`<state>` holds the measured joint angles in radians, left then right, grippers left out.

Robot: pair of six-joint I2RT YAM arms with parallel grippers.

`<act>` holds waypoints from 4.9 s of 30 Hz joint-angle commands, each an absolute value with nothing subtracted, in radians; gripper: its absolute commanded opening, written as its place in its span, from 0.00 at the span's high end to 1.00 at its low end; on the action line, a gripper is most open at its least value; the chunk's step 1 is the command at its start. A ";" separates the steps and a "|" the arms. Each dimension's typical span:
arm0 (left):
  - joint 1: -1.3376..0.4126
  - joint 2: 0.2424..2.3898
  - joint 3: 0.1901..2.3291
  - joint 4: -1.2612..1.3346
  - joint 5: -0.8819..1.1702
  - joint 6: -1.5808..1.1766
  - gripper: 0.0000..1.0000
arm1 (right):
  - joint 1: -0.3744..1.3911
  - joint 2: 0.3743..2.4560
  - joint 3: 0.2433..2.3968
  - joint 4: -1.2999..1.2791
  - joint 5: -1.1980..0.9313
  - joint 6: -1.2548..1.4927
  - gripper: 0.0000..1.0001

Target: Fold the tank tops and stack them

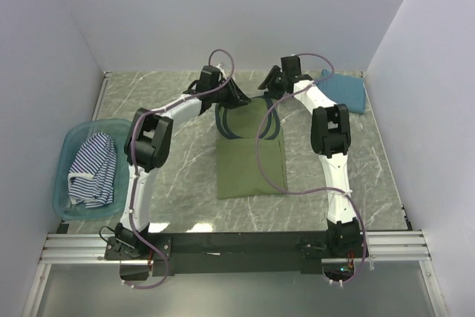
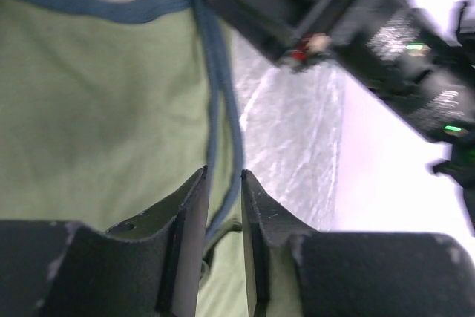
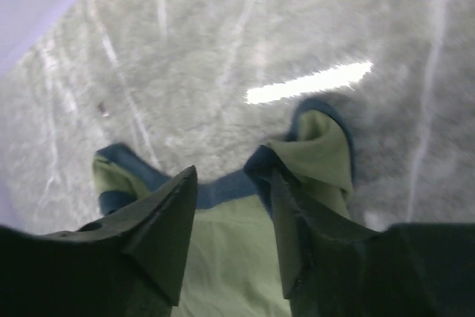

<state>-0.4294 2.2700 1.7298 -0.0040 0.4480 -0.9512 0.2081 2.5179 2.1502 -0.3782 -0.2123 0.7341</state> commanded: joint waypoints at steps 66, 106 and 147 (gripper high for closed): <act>-0.930 1.370 0.465 -0.127 -0.187 -1.467 0.57 | 0.480 0.859 0.199 -0.144 -0.071 0.942 0.53; -0.916 0.969 0.722 -0.465 -0.289 -1.217 1.00 | 0.660 0.717 0.647 -0.446 0.028 0.787 1.00; -0.330 1.787 1.237 -0.236 0.003 -0.925 0.46 | 0.195 1.876 1.292 -0.175 -0.463 0.411 0.27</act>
<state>-0.3107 1.8187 1.3029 -0.2176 0.0368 -0.9081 0.2127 1.8599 1.3434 -0.2726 -0.3397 0.4614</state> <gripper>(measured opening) 0.542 0.731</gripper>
